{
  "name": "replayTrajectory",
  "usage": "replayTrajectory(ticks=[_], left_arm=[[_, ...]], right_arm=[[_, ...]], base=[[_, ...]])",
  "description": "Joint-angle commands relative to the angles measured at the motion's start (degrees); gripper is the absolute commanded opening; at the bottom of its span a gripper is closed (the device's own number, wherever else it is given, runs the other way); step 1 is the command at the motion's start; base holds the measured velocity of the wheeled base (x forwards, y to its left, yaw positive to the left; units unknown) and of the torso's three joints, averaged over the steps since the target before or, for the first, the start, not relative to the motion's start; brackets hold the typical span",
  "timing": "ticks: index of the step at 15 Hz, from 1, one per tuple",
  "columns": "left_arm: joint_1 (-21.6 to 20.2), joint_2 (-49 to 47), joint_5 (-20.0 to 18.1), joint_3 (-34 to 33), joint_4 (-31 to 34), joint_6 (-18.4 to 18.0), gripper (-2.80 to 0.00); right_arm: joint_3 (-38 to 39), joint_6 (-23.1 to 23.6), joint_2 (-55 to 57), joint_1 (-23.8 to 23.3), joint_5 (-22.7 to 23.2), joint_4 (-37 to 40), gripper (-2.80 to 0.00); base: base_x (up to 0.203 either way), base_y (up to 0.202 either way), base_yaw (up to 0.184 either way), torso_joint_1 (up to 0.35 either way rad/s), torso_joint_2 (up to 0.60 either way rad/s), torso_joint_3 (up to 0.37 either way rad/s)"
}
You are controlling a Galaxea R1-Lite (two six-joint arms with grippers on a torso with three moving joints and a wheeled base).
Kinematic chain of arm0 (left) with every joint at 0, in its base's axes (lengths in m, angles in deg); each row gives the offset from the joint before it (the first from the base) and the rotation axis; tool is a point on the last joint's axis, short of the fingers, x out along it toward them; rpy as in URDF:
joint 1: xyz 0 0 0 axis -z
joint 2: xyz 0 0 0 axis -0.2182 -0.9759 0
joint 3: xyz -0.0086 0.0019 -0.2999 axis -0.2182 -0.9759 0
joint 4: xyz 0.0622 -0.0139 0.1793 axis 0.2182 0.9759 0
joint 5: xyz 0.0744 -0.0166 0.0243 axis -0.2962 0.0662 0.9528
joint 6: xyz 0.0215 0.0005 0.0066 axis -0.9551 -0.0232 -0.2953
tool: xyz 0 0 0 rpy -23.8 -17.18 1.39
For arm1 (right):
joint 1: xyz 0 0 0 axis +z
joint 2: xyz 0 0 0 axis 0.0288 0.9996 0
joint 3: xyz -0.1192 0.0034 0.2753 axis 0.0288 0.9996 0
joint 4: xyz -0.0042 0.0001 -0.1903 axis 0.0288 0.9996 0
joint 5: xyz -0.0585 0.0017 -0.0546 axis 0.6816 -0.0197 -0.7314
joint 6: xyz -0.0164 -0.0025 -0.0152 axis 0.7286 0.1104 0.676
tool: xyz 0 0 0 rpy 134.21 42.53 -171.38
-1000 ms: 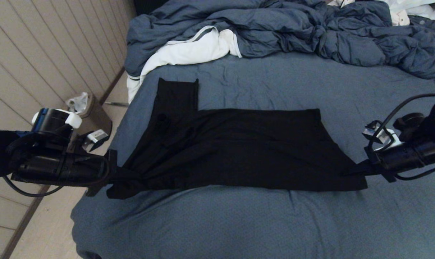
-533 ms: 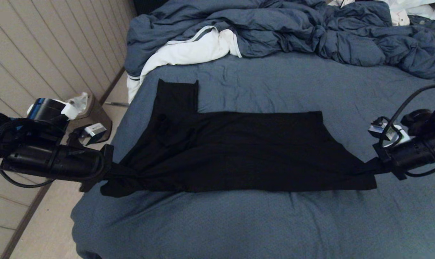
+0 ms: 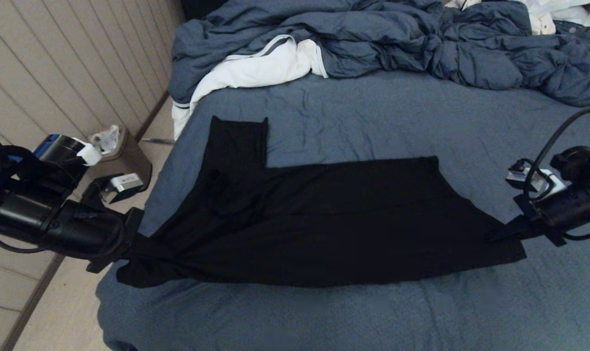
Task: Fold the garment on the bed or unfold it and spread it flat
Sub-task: Fold the black T-shirt
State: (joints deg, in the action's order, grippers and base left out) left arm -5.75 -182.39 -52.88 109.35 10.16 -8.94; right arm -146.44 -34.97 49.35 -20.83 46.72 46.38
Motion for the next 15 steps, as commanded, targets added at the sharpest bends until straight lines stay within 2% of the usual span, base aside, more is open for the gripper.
replayTrajectory(ticks=[1, 9, 15], left_arm=[[0.0, 1.9, -0.2, -1.2, 0.3, 0.1, -2.80], [0.0, 5.7, -0.3, -8.6, -0.4, 0.1, -2.80], [0.0, 5.7, -0.6, -10.4, -0.7, 0.1, -2.80]], right_arm=[[1.6, 0.2, -1.1, -0.6, 0.0, 0.4, -2.80], [10.3, 1.4, -5.3, -3.2, -1.3, -0.8, -2.80], [16.5, 1.5, -5.9, -3.4, -2.2, -6.6, -2.80]], base=[[0.000, 0.000, 0.000, 0.000, 0.00, 0.000], [0.000, 0.000, 0.000, 0.000, 0.00, 0.000], [0.000, 0.000, 0.000, 0.000, 0.00, 0.000]])
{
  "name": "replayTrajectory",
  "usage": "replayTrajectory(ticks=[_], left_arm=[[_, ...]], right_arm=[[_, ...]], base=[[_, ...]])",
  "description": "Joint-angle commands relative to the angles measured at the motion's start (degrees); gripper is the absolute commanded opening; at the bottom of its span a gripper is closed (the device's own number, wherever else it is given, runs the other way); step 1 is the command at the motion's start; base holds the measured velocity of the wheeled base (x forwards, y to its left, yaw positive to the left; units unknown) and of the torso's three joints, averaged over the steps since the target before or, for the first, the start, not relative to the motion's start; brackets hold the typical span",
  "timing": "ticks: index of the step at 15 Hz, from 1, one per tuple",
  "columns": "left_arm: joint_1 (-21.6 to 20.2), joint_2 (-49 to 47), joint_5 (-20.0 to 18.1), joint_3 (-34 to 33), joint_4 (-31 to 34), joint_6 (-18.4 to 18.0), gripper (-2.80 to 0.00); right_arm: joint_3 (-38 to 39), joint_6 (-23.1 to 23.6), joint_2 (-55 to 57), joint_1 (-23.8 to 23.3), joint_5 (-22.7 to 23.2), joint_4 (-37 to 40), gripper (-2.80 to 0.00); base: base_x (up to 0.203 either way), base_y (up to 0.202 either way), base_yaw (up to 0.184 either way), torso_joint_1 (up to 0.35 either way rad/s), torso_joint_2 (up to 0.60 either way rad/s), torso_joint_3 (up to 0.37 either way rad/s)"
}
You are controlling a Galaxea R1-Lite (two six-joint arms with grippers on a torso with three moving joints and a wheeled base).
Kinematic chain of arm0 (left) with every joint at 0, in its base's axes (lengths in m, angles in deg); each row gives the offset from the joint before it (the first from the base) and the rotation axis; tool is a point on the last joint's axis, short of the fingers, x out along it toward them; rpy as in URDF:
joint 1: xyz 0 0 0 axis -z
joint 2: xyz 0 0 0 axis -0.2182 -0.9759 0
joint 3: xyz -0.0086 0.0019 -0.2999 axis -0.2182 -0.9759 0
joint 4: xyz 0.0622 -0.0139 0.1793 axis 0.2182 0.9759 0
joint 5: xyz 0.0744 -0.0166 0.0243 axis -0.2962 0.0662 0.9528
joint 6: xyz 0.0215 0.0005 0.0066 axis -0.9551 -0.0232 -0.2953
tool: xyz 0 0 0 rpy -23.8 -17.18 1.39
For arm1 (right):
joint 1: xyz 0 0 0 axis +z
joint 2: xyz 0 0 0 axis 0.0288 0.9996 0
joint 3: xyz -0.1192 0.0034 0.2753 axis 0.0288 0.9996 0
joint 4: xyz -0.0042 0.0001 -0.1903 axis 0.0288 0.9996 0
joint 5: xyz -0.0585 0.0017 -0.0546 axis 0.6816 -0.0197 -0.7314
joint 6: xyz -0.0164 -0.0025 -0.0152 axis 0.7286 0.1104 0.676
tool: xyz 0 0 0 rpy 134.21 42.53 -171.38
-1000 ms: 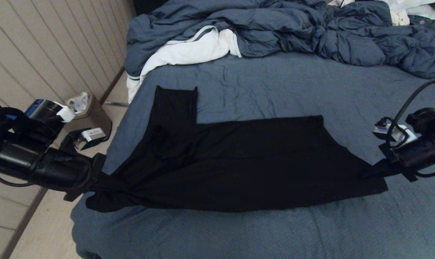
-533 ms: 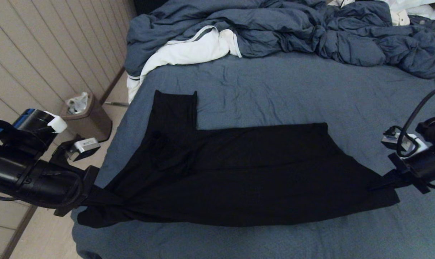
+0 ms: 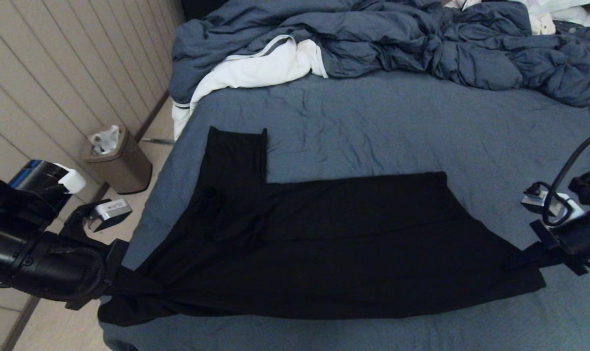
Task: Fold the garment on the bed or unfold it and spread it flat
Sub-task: Fold the black T-shirt
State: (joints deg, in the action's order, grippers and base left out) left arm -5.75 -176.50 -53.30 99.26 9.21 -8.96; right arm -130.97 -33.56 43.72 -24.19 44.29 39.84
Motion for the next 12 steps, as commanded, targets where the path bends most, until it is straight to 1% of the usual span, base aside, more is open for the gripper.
replayTrajectory(ticks=[1, 4, 5, 6, 7, 10, 12], left_arm=[[0.0, -0.2, -0.3, -0.9, -0.5, 0.2, -2.80], [0.0, -0.4, -0.3, -1.9, -2.8, 0.1, -2.80], [0.0, -0.4, -0.2, -1.9, -2.9, 0.1, -0.80], [0.0, -0.3, -0.1, -2.0, -2.9, 0.1, 0.00], [0.0, -0.3, -0.1, -2.0, -2.9, 0.1, 0.00], [-0.1, 0.5, 0.1, -2.0, -3.0, 0.3, 0.00], [-1.2, 0.5, 0.2, -1.9, -3.0, 0.2, 0.00]], right_arm=[[1.5, 0.1, -0.6, 0.0, 0.2, -0.4, -2.80], [1.8, 0.1, -0.5, -0.3, 0.2, -1.3, -2.80], [2.2, 0.1, -0.5, -0.3, 0.2, -1.7, -2.80], [3.1, 0.1, -0.6, -0.3, -0.2, -3.0, -2.80], [3.9, 0.1, -0.6, -0.3, -1.2, -3.9, 0.00], [4.2, 0.0, -1.0, -0.3, -1.4, -4.2, 0.00], [4.4, 0.0, -1.2, -0.5, -1.4, -4.2, 0.00]], base=[[0.000, 0.000, 0.000, 0.000, 0.00, 0.000], [0.000, 0.000, 0.000, 0.000, 0.00, 0.000], [0.000, 0.000, 0.000, 0.000, 0.00, 0.000], [0.000, 0.000, 0.000, 0.000, 0.00, 0.000], [0.000, 0.000, 0.000, 0.000, 0.00, 0.000], [0.000, 0.000, 0.000, 0.000, 0.00, 0.000], [0.000, 0.000, 0.000, 0.000, 0.00, 0.000]])
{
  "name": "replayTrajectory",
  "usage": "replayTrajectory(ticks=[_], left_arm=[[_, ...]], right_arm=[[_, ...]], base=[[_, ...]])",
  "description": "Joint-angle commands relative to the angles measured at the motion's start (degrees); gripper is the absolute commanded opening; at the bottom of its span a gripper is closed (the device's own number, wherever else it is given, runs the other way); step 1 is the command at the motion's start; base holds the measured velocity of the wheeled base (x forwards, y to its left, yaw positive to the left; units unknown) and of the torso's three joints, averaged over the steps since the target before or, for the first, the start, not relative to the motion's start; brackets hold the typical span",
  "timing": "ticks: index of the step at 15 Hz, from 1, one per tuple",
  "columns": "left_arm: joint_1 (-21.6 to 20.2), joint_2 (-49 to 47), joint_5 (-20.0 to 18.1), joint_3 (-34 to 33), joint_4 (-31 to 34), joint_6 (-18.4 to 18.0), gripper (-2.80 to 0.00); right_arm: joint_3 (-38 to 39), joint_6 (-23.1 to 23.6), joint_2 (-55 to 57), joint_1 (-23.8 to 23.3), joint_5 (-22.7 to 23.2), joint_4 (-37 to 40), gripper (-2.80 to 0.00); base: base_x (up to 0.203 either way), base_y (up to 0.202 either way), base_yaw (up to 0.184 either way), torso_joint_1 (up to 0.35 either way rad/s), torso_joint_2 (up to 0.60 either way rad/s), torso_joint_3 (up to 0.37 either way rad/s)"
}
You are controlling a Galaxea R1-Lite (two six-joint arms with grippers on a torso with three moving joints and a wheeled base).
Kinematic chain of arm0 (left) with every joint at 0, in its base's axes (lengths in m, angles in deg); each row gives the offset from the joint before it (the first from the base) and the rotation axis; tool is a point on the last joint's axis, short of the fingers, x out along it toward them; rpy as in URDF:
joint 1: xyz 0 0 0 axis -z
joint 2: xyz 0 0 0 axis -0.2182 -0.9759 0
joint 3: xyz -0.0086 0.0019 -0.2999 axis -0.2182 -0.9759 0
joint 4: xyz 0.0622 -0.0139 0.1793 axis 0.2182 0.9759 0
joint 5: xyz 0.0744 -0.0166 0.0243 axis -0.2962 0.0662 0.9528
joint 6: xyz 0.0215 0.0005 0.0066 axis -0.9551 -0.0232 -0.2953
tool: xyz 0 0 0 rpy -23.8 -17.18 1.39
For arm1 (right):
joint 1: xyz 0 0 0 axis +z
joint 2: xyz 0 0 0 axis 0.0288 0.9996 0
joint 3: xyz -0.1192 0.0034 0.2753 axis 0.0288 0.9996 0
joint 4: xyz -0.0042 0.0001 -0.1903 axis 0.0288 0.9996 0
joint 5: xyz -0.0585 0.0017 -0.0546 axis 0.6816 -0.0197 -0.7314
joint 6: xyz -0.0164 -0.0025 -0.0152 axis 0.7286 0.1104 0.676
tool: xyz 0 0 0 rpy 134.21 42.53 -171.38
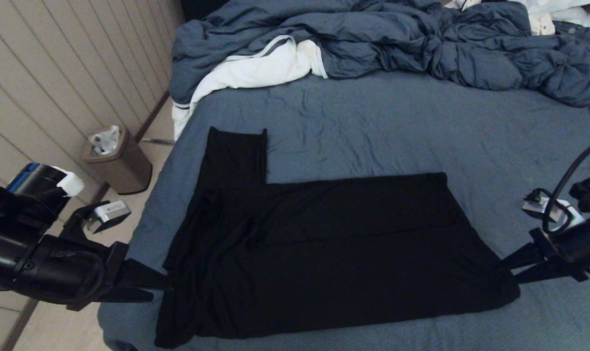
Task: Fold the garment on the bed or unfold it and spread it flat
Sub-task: Fold the black T-shirt
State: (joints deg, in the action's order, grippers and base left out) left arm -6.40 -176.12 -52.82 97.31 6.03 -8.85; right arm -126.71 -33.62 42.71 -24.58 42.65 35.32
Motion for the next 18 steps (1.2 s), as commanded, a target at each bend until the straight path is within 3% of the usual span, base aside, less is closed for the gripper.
replayTrajectory(ticks=[1, 4, 8, 12, 13, 14, 16, 17, 18], left_arm=[[-1.1, 0.1, -0.3, 0.7, 0.0, 0.1, 0.00], [-2.6, 0.1, -0.3, 3.1, -1.4, 0.3, 0.00], [-6.1, -0.5, -0.4, 8.5, -1.5, 0.7, 0.00], [-7.3, -2.8, -0.6, 11.7, -1.6, 0.9, 0.00], [-7.3, -3.1, -0.6, 12.2, -2.1, 0.9, -2.80], [-7.3, -3.8, -0.5, 13.2, -2.7, 0.9, -2.80], [-7.3, -5.0, -0.4, 16.6, -2.9, 1.0, -2.80], [-7.3, -5.9, -0.4, 19.0, -2.9, 1.6, -2.80], [-7.3, -6.9, -0.3, 21.3, -2.8, 2.3, -2.80]], right_arm=[[0.2, 0.1, -0.3, -0.7, 0.2, 0.3, 0.00], [-0.7, 0.2, -2.0, -3.3, 0.2, 0.2, 0.00], [-7.5, 0.1, -3.3, -6.4, 1.3, 0.4, 0.00], [-14.8, -1.3, -3.0, -6.5, 2.3, 0.8, 0.00], [-16.2, -2.0, -2.8, -6.3, 2.5, 0.7, 0.00], [-17.9, -2.7, -2.6, -6.1, 2.5, 0.6, -2.80], [-22.7, -5.5, -1.2, -5.3, 2.5, 0.8, -2.80], [-25.1, -7.7, -0.6, -4.5, 2.6, 0.9, 0.00], [-26.8, -9.3, -0.1, -3.5, 2.6, 0.8, 0.00]], base=[[0.000, 0.000, 0.000, 0.000, 0.00, 0.000], [0.000, 0.000, 0.000, 0.000, 0.00, 0.000], [0.000, 0.000, 0.000, 0.000, 0.00, 0.000], [0.000, 0.000, 0.000, 0.000, 0.00, 0.000], [0.000, 0.000, 0.000, 0.000, 0.00, 0.000], [0.000, 0.000, 0.000, 0.000, 0.00, 0.000], [0.000, 0.000, 0.000, 0.000, 0.00, 0.000], [0.000, 0.000, 0.000, 0.000, 0.00, 0.000], [0.000, 0.000, 0.000, 0.000, 0.00, 0.000]])
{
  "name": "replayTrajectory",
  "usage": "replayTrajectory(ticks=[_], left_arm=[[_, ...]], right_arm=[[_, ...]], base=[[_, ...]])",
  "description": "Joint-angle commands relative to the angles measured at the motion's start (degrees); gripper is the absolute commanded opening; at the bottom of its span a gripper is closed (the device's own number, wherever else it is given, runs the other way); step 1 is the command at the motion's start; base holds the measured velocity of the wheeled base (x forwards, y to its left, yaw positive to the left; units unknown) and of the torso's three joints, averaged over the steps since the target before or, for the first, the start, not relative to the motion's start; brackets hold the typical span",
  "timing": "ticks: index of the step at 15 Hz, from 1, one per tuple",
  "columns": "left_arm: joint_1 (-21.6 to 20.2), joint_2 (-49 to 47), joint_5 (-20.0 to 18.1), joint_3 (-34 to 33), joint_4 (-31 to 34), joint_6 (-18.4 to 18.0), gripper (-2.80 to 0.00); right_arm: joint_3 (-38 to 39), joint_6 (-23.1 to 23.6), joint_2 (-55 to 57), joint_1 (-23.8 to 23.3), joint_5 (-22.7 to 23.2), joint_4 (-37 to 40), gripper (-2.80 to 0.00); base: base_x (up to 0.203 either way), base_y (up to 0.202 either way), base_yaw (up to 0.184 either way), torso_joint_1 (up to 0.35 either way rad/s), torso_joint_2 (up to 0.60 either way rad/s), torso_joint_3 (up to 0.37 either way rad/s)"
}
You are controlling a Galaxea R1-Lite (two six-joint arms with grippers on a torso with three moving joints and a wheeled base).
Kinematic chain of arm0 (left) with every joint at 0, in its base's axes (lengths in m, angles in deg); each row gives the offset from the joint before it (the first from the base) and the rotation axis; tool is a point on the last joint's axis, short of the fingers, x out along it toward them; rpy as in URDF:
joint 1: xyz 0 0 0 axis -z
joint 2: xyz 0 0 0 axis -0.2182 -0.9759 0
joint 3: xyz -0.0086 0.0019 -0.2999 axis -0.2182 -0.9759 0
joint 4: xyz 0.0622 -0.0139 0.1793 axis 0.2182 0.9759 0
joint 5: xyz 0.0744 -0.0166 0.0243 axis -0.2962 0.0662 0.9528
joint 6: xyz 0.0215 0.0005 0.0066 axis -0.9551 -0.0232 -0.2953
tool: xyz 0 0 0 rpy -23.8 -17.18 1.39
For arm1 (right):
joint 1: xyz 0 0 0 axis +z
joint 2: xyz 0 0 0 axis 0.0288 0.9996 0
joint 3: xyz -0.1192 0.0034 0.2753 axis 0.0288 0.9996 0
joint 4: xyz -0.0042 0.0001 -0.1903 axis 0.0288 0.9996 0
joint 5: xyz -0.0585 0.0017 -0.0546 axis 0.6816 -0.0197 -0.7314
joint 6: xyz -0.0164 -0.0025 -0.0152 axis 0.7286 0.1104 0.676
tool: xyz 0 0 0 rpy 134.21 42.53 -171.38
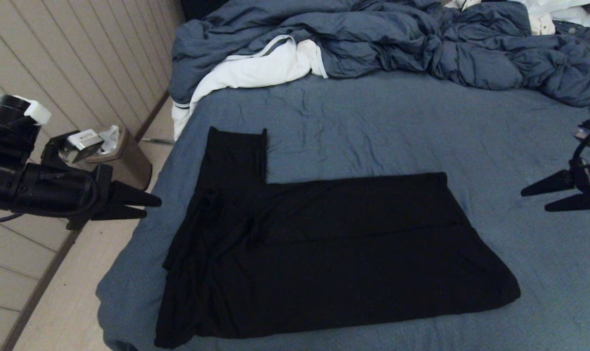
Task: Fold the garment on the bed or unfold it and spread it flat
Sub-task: Fold the black T-shirt
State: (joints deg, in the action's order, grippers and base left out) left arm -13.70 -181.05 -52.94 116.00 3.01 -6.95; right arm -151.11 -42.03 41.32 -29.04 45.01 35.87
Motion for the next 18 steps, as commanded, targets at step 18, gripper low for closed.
replayTrajectory(ticks=[18], left_arm=[[4.9, -38.0, 5.5, 35.9, -29.5, 12.4, -2.80]], right_arm=[[-5.4, -7.8, 1.5, 11.5, 11.7, -9.3, 0.00]], base=[[0.000, 0.000, 0.000, 0.000, 0.00, 0.000]])
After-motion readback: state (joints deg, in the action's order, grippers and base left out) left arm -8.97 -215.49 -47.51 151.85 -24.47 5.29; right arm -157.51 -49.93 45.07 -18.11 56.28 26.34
